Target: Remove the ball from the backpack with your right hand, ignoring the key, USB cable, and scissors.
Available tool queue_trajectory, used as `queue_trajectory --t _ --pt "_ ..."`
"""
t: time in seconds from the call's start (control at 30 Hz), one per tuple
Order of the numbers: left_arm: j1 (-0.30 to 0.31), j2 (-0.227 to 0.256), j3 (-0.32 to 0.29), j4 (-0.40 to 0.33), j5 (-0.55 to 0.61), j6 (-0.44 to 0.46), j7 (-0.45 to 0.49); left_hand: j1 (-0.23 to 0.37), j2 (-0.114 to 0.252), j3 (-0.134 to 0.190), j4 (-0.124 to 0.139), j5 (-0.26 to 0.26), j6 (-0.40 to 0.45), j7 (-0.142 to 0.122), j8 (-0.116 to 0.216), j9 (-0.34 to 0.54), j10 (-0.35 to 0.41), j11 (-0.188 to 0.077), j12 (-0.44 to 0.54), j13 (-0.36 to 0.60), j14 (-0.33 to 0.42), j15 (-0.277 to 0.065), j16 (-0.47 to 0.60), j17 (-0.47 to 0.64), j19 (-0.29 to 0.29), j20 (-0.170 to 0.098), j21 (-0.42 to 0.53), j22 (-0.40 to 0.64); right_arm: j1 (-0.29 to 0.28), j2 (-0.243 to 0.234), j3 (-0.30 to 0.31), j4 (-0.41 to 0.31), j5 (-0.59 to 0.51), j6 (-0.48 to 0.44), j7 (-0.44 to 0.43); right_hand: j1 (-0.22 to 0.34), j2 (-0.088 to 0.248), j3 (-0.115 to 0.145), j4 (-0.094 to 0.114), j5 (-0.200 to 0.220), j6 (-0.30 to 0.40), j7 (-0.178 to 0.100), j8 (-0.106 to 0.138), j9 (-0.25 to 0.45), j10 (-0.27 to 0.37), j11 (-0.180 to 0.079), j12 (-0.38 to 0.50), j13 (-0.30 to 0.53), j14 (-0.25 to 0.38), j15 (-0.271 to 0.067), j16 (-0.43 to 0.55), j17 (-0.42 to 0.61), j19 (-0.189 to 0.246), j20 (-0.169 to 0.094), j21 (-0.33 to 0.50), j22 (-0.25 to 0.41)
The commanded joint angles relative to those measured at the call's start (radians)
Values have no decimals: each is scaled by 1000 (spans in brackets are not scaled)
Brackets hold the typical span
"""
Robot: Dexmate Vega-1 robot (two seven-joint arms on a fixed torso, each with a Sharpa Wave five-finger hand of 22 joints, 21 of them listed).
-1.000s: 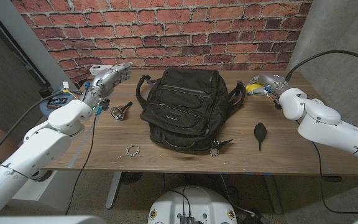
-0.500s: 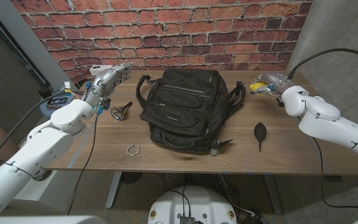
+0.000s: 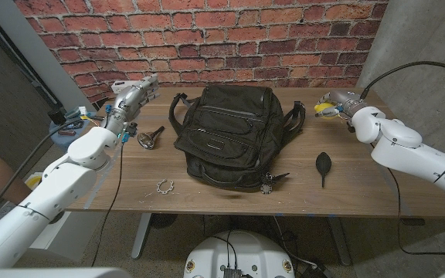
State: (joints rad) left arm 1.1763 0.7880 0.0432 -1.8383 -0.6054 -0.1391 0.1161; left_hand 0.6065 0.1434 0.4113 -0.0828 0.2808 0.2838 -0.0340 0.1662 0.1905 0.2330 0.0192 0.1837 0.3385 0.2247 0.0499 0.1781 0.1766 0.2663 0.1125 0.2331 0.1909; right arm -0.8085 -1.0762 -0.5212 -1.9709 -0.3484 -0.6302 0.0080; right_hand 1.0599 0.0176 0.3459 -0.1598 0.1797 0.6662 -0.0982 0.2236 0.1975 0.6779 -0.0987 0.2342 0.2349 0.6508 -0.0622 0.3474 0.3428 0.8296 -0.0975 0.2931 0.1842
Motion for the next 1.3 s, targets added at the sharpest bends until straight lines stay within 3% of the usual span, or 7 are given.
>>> queue_trajectory --t 0.03,0.3,0.53,0.83,1.3 --pt "-35 -56 51 82 37 -104 8 12 28 13 1 -2 -10 1 3 1 -11 3 0 -5 -8 0 -1 1 10 -2 6 -1 2 0 4 27 19 -13 -15 0 7 7 5 6 10 -2 1 3 10 -1 0 4 8 -157 -2 0 4 -76 4 3" --pt "-76 -79 88 149 16 -142 -36 6 37 27 4 -6 -28 0 7 0 -36 -13 -3 -19 -28 -1 -5 0 3 -7 1 -2 19 18 -6 69 39 -1 -19 0 6 7 5 6 12 -3 1 3 12 0 0 4 11 -157 -3 1 5 -76 4 3" --pt "-95 -79 109 164 -28 -98 -49 4 37 35 2 -7 -38 2 8 -1 -41 -6 0 -28 -46 2 -8 -1 -7 -6 -4 -2 41 33 -20 118 53 25 -19 1 6 8 4 6 13 -3 1 3 12 -1 -1 4 12 -158 -5 1 5 -76 4 3" --pt "-111 -99 126 196 -57 -106 -55 3 35 41 0 -8 -45 4 10 -1 -51 -5 -1 -36 -58 4 -8 -2 -16 -8 -9 -2 64 51 -37 180 65 56 -23 1 5 8 3 7 14 -2 1 3 14 0 -2 3 14 -158 -7 1 5 -76 5 3" --pt "-95 -76 127 183 -65 -93 -46 1 31 52 -7 -10 -57 1 12 -3 -65 -10 2 -52 -75 12 -7 -3 -32 -2 -16 -2 52 70 -26 258 114 102 -75 3 2 10 2 7 21 -3 3 3 16 -5 -3 3 18 -158 -12 1 7 -76 5 3"
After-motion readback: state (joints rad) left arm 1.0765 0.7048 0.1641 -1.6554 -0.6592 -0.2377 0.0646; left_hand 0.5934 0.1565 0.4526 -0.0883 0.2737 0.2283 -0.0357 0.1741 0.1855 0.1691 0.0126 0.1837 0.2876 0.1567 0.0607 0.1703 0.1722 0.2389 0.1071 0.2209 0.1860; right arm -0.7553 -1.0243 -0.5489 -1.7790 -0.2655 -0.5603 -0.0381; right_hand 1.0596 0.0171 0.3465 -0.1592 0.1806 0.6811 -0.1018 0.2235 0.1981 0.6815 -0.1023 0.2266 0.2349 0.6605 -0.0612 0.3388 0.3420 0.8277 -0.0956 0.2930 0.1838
